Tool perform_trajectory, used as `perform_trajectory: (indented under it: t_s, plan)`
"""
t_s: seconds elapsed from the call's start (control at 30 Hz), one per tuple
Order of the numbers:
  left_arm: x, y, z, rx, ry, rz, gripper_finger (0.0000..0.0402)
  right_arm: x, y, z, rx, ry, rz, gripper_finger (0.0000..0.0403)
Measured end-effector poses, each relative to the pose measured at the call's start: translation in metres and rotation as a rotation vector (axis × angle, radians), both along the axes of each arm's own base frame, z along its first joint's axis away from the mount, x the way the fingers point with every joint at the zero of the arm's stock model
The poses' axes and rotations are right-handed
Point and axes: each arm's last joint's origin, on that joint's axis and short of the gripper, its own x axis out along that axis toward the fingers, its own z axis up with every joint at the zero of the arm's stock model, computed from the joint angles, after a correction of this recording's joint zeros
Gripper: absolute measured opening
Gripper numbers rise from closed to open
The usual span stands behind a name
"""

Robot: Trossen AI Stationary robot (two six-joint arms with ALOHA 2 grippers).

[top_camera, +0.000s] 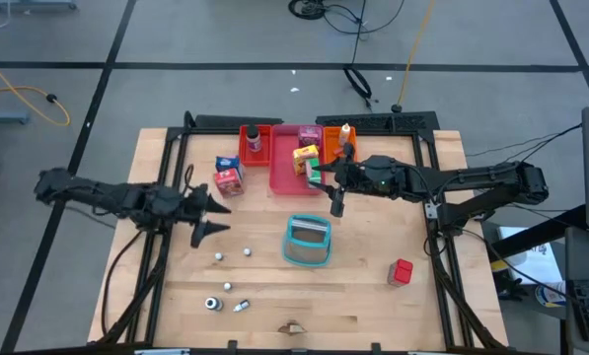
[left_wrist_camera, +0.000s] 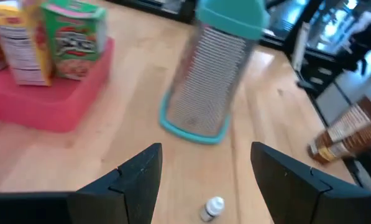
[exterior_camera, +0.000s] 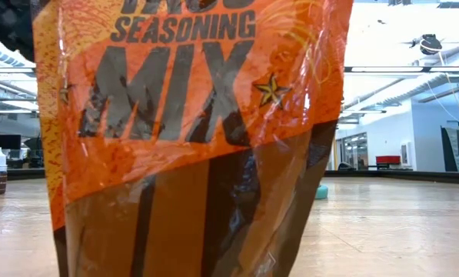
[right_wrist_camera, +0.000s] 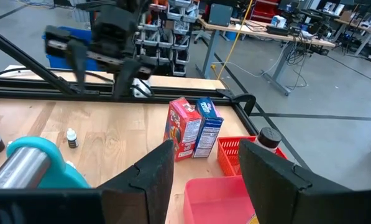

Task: Pick & Place Kitchen Items
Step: Put the large black food coloring bottle into the orange bin

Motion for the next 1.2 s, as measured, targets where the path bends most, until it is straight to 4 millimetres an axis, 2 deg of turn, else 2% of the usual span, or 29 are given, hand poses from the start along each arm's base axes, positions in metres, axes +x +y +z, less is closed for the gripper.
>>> perform_trajectory:
  t_s: [0.53,0.77,1.03,1.2]
  plan:
    - [-0.012,-0.073,-0.032,-0.079,-0.049,-0.243,0.0246,0.0,0.0,0.0,0.001,-0.001,0.0,0.0171]
    - [-0.016,-0.104,-0.039,-0.075,-0.073,-0.338,0.0246,0.0,0.0,0.001,0.007,-0.01,-0.002,0.0171]
    - [-0.022,-0.128,-0.057,-0.103,-0.03,-0.315,0.0246,0.0,0.0,0.001,0.008,-0.01,-0.002,0.0171]
    - [-0.023,-0.142,-0.062,-0.148,-0.062,-0.334,0.0246,0.0,0.0,0.001,0.008,-0.01,-0.002,0.0171]
